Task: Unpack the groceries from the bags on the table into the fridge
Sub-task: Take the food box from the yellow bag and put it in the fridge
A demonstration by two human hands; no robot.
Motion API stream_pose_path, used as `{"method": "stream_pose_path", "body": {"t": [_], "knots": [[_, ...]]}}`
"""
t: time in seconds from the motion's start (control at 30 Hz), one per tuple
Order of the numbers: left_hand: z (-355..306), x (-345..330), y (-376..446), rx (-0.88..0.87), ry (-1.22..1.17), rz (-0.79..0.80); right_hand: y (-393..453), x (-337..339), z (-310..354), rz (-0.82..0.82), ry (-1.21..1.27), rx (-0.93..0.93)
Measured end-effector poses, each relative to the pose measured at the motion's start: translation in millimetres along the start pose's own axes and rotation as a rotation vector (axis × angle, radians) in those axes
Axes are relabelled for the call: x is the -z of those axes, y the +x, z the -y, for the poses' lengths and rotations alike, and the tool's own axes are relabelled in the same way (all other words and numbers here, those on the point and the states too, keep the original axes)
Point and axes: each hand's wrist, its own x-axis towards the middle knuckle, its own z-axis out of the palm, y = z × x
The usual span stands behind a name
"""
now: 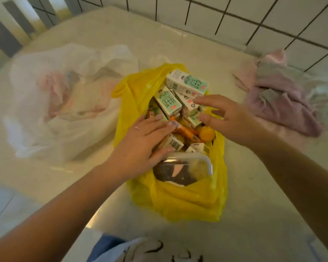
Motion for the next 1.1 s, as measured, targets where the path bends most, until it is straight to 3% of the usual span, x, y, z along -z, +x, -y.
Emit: {"method": "stream_pose_path", "body": {"t": [0.23,0.57,0.73,0.9,1.0,1.1], "knots": [[-34,-13,-47,0.161,0.072,0.072,-70,-41,1,0.199,0.028,-0.133],[-33,-9,-68,0.299,0.152,0.121,-58,-41,3,0.323,-0.044,-0.170],[-33,-4,-66,0.372,0.114,0.081,-64,-31,1,0.202,0.134,-0.207],[-34,0,-59,0.435,0.017,0.043,-72,-11,-2,-0.063,0.369,-0.281],[-39,2,-47,0.460,-0.089,0.030,-75,-7,5,-0.206,0.549,-0.298],[-49,9,-32,0.448,-0.284,-0.080,-75,-7,15,-0.317,0.713,-0.305]]}}
